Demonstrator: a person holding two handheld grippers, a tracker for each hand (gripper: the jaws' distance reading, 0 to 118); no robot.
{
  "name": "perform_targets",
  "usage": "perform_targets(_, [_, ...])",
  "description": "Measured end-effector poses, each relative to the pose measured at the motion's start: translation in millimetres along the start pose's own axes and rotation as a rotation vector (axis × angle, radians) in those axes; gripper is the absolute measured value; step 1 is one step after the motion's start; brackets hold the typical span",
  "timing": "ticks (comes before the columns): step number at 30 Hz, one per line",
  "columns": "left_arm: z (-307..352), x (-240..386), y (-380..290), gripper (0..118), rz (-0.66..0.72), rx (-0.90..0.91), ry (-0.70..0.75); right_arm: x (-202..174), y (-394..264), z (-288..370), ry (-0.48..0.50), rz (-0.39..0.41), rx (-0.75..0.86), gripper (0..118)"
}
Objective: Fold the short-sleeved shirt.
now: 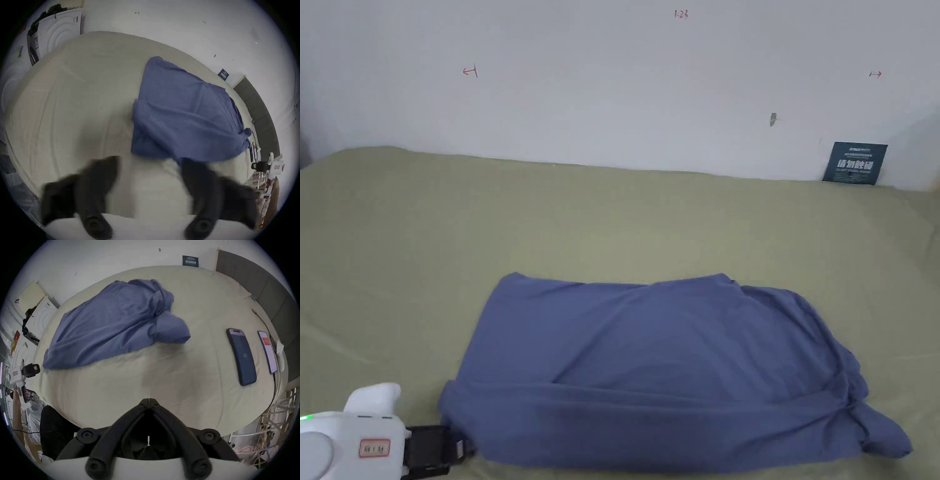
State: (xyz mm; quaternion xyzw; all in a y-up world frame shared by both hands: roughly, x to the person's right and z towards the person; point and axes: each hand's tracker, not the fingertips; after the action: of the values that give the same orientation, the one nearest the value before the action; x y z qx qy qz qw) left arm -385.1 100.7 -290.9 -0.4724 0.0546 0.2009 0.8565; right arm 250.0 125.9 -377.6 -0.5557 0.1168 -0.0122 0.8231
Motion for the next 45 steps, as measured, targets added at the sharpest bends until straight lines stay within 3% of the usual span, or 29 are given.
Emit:
perform_targets(1, [-8.2, -1.3, 5.0, 105, 0.001, -0.006, -0.013, 2.3, 4.3, 1.9, 0.002, -0.002, 0.007, 0])
perform_targets(4, [-25.5, 10.3, 10.1, 106, -0.014, -0.037, 0.006, -2.5, 9.2, 12.2, 0.001, 0.010, 0.031, 0])
perform_targets(8, [-34.6, 21.8, 2.5, 93, -0.061, -0.043, 0.082, 3.3, 19.9, 10.1, -0.021, 0.032, 0.068, 0])
perform_targets(9, [-31.7, 23.2, 0.1, 85, -0.063, -0.022, 0.086, 6.3, 24.3, 7.2, -0.024, 0.033, 0.076, 5])
perform_targets(10, [-27.2, 23.2, -1.5, 71, -0.058, 0.011, 0.074, 11.5, 30.1, -0.6, -0.041, 0.029, 0.091, 24])
perform_targets(11, [-24.2, 22.9, 0.2, 40, -0.047, 0.022, 0.053, 17.2, 38.0, -7.7, -0.055, 0.032, 0.096, 67])
perform_targets(12, [-23.3, 22.4, 0.5, 9, -0.038, 0.024, 0.035, 21.6, 45.3, -14.3, -0.062, 0.026, 0.098, 93])
perform_targets(13, [-23.2, 22.1, 1.3, 6, -0.021, 0.011, -0.027, 26.0, 54.3, -22.6, -0.083, 0.008, 0.091, 100])
perform_targets(14, [-23.0, 23.3, 1.2, 6, 0.000, 0.004, -0.062, 30.1, 62.9, -29.7, -0.069, -0.003, 0.089, 94])
perform_targets(18, [-18.5, 23.8, 5.7, 6, -0.027, 0.011, 0.002, 38.1, 89.0, -51.5, 0.047, -0.104, 0.097, 93])
perform_targets(19, [-20.4, 22.7, 8.7, 6, -0.015, 0.004, -0.005, 37.4, 93.5, -58.9, 0.037, -0.107, 0.084, 91])
perform_targets(22, [-19.4, 20.3, 7.6, 6, 0.014, -0.010, -0.004, 34.5, 100.9, -75.7, 0.037, -0.107, -0.013, 28])
perform_targets(24, [-21.0, 16.0, 12.8, 6, 0.022, -0.019, -0.009, 30.6, 98.1, -73.5, 0.042, -0.095, -0.004, 22])
perform_targets(25, [-18.7, 16.5, 12.1, 6, 0.027, -0.017, -0.013, 28.1, 94.6, -68.8, 0.111, -0.090, 0.039, 19])
perform_targets(27, [-16.1, 14.5, 15.4, 6, 0.040, -0.012, -0.027, 20.9, 89.0, -59.4, 0.019, -0.068, 0.041, 17])
perform_targets(36, [23.1, 16.1, 20.1, 6, 0.006, 0.012, -0.058, 24.0, 63.1, 0.2, 0.118, -0.088, 0.029, 16])
perform_targets(41, [52.2, 10.6, 1.5, 6, -0.022, -0.017, -0.061, 18.0, 25.0, 32.2, 0.059, -0.061, 0.026, 16])
perform_targets(45, [68.6, 2.6, -29.4, 6, -0.037, -0.045, -0.072, 22.2, -14.9, 48.4, 0.092, -0.106, -0.012, 16])
